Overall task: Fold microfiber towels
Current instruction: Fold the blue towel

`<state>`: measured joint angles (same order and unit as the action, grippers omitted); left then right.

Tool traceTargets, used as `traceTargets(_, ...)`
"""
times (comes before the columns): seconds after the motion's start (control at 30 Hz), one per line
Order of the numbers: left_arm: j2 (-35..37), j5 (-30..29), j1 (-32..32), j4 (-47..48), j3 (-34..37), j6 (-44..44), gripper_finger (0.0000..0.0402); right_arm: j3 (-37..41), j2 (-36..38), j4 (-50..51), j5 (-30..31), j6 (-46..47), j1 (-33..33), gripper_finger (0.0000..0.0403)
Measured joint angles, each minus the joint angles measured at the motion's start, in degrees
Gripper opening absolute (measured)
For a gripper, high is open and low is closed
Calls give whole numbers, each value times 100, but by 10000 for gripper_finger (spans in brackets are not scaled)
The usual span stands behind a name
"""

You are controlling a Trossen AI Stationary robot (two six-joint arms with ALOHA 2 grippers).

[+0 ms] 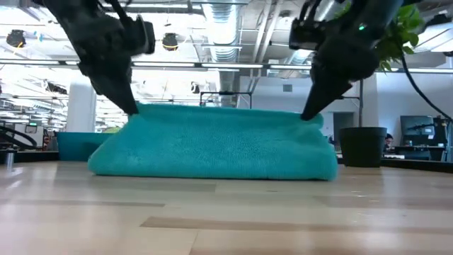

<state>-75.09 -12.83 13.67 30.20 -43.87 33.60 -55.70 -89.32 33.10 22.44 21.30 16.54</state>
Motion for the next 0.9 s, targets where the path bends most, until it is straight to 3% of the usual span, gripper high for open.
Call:
traceTargets(0.3,0,-2,-701,-380,366,-154,0,-4,-2,-41,-27,-483,-561,12)
traceTargets(0.53,0,1,-802,-856,382,-896,11,9,-2,86,-314,-483,-693,30)
traceTargets(0.9,-2,-420,-807,-811,387,-890,87,11,-2,24,-310,-455,-704,96)
